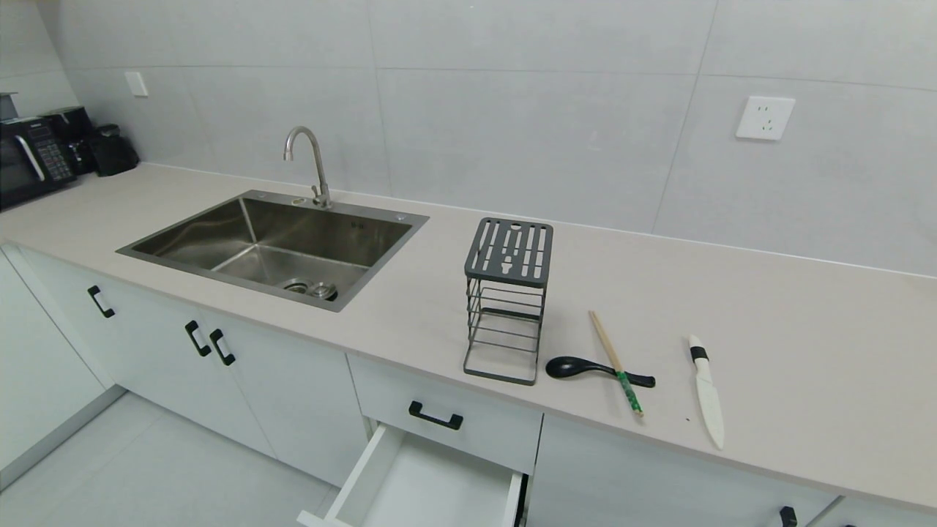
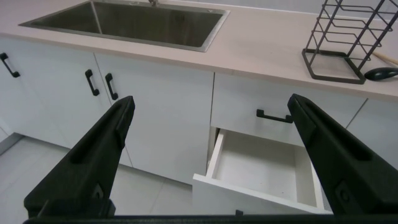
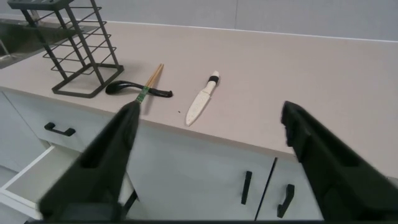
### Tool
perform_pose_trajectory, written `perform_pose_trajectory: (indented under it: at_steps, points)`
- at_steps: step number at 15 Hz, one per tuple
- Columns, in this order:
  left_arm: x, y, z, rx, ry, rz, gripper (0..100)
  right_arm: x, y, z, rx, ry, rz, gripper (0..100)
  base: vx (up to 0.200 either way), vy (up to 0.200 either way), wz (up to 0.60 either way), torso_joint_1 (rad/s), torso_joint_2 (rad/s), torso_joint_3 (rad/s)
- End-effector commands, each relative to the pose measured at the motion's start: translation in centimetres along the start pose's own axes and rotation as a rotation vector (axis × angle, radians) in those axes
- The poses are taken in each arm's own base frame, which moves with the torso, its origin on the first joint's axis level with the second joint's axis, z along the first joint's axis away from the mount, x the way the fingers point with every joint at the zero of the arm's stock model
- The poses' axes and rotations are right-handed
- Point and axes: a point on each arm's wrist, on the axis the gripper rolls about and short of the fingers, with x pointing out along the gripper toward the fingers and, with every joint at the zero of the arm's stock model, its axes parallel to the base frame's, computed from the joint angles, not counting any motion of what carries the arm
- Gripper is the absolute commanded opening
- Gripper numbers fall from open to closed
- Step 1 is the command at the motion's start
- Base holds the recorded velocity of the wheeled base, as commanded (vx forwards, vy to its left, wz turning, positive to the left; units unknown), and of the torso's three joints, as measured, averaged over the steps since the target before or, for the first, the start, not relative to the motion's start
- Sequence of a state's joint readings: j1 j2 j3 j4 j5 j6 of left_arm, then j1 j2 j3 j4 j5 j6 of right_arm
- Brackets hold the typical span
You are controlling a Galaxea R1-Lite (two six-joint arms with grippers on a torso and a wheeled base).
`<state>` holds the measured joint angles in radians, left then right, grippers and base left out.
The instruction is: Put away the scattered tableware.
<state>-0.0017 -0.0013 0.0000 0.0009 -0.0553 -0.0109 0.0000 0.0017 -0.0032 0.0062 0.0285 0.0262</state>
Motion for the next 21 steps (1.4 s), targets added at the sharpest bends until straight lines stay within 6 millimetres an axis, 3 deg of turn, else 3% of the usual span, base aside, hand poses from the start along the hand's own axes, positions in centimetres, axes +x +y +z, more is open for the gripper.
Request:
perform_pose_trajectory:
  at_steps: [1, 5, 7, 9, 11, 13, 18, 21]
  points:
    - [0.0, 0.0, 0.0, 0.0, 0.002, 0.0, 100, 0.0, 0.0, 0.0, 0.001, 0.001, -0.001, 100, 0.0, 0.0, 0.0, 0.0, 0.0, 0.0]
    - [0.0, 0.0, 0.0, 0.002, 0.002, 0.0, 100, 0.0, 0.0, 0.2, 0.009, -0.024, -0.022, 100, 0.0, 0.0, 0.0, 0.0, 0.0, 0.0]
    - [0.0, 0.0, 0.0, 0.003, 0.002, 0.0, 100, -0.3, 0.0, 2.6, 0.009, -0.251, -0.012, 100, 0.0, 0.0, 0.0, 0.0, 0.0, 0.0]
    - [0.0, 0.0, 0.0, 0.003, 0.002, 0.0, 100, -0.6, 0.3, 3.3, 0.034, -0.268, 0.089, 100, 0.0, 0.0, 0.0, 0.0, 0.0, 0.0]
    - [0.0, 0.0, 0.0, 0.003, 0.002, 0.0, 100, -0.7, 0.6, 3.7, 0.048, -0.192, 0.263, 100, 0.0, 0.0, 0.0, 0.0, 0.0, 0.0]
    - [0.0, 0.0, 0.0, 0.003, 0.002, 0.0, 100, -0.5, 0.8, 4.0, 0.061, -0.079, 0.319, 100, 0.0, 0.0, 0.0, 0.0, 0.0, 0.0]
    - [0.0, 0.0, 0.0, 0.005, 0.002, -0.001, 100, 3.2, 1.0, 5.4, 0.103, 0.236, 0.473, 100, 0.0, 0.0, 0.0, 0.0, 0.0, 0.0]
    - [0.0, 0.0, 0.0, 0.006, 0.002, -0.001, 100, 4.6, 1.2, 5.5, 0.097, 0.335, 0.49, 100, 0.0, 0.0, 0.0, 0.0, 0.0, 0.0]
